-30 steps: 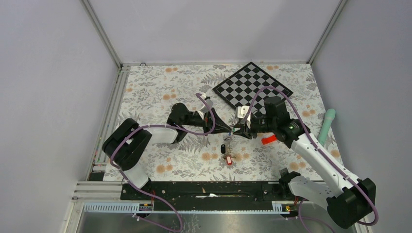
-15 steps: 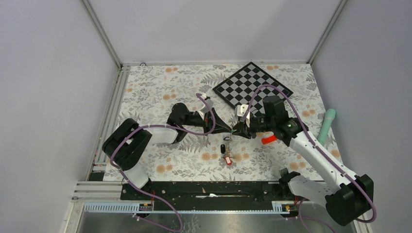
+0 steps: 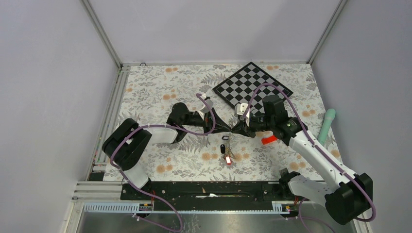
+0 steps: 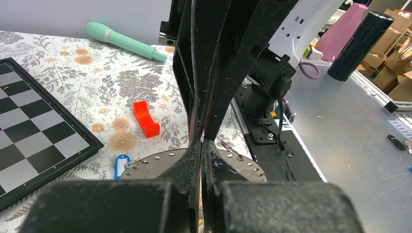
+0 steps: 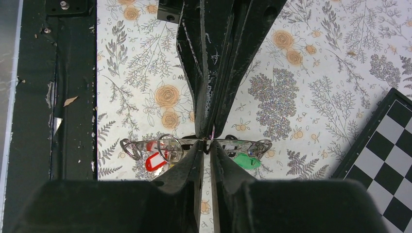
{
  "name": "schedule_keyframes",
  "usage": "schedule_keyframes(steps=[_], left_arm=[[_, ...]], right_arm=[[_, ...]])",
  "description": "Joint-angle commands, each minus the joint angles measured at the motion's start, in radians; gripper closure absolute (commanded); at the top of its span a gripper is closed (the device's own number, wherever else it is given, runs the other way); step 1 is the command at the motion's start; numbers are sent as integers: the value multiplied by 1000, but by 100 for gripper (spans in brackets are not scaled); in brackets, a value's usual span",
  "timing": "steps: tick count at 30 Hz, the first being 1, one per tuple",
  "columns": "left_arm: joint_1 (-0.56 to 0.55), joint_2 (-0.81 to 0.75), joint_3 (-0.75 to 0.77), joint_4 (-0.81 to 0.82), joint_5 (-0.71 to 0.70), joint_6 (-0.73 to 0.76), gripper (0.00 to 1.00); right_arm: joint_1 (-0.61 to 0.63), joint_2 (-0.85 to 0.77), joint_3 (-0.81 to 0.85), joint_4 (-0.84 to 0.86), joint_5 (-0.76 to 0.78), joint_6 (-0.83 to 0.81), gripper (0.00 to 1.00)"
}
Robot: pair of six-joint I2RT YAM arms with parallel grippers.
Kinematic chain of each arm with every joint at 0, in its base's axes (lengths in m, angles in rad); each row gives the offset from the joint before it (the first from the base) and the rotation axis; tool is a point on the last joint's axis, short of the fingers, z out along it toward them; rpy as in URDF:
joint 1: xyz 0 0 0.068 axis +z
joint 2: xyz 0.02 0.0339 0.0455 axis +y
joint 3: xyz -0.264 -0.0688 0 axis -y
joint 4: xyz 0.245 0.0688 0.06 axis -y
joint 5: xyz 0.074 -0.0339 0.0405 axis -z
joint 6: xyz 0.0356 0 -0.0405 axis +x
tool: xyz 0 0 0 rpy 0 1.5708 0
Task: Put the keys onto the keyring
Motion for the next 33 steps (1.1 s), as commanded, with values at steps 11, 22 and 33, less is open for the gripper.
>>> schedule_keyframes(steps=[11,22,33], left_arm=[[-4,-37,2,-10,6,78,100],[-4,-95,68,-429,39,389,80],[9,-141,269,-1036,-68,778,51]], right_arm=[[-7,7,37,52,43,22,100],[-8,-28,2,3,157,-145,100],[-8,-87,9,-104,158,-397,100]])
